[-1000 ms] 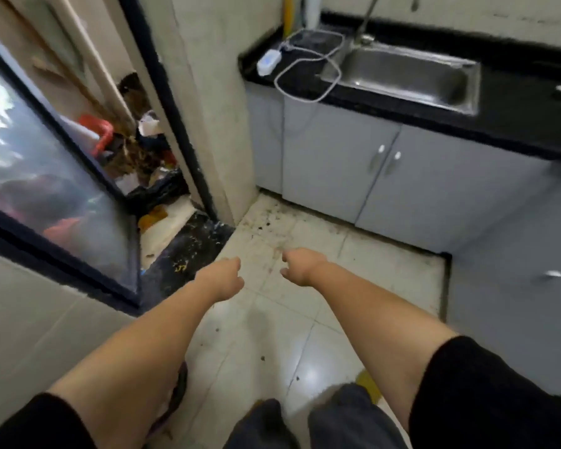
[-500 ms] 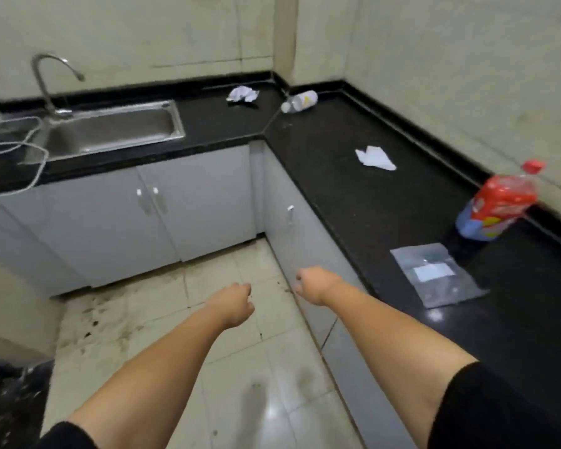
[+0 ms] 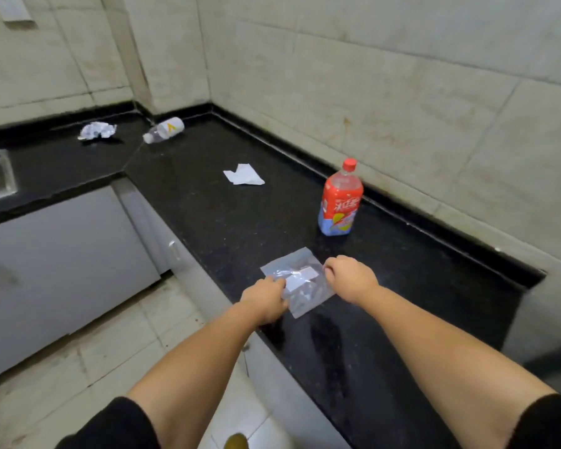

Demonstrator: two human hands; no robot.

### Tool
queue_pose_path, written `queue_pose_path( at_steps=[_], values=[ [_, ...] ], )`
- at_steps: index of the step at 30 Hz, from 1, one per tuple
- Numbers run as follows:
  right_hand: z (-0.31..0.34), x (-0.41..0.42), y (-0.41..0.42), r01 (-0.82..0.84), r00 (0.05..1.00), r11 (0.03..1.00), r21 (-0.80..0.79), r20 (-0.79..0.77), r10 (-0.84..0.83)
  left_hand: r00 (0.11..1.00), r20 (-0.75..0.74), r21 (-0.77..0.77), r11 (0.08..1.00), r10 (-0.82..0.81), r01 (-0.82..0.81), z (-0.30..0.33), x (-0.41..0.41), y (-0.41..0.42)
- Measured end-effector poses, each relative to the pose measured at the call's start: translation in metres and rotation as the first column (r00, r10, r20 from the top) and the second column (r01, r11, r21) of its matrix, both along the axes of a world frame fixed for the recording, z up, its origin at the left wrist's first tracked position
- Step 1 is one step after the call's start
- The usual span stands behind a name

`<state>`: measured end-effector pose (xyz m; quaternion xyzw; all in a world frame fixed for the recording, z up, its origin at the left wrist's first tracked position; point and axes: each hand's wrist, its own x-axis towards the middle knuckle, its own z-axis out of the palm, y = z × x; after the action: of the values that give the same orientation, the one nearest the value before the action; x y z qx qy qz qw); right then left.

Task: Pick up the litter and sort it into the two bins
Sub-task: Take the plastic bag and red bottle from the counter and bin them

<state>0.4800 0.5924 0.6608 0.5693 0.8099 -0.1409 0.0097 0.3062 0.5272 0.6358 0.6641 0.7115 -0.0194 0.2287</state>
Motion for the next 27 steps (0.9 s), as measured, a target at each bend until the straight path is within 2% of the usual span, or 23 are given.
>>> queue_pose_path(
  at_steps=[5, 9, 13, 17, 23, 27],
  values=[
    [0.037, 0.026, 0.067, 0.119, 0.992, 0.979, 0.166, -0.059, -0.111, 0.996, -0.024, -0.023, 0.996, -0.089, 0.088, -0.019, 0.025, 0.044],
    [0.068, 0.021, 0.124, 0.193, 0.979, 0.944, 0.269, -0.116, -0.167, 0.985, -0.056, -0.141, 0.978, -0.163, 0.154, -0.039, 0.028, 0.076],
    [0.078, 0.001, 0.173, 0.223, 0.965, 0.942, 0.251, -0.191, -0.178, 0.965, -0.063, -0.221, 0.947, -0.253, 0.233, -0.053, 0.028, 0.1],
    [0.07, -0.013, 0.202, 0.181, 0.983, 0.957, 0.227, -0.066, -0.17, 0.943, -0.121, -0.154, 0.944, -0.31, 0.29, -0.053, 0.028, 0.123],
    [0.059, -0.014, 0.208, 0.182, 0.981, 0.949, 0.256, -0.107, -0.159, 0.932, -0.232, -0.101, 0.96, -0.279, 0.262, -0.054, 0.021, 0.129],
    [0.063, -0.009, 0.188, 0.156, 0.986, 0.951, 0.269, -0.107, -0.131, 0.981, -0.116, -0.074, 0.986, -0.156, 0.148, -0.05, 0.009, 0.12]
  ],
)
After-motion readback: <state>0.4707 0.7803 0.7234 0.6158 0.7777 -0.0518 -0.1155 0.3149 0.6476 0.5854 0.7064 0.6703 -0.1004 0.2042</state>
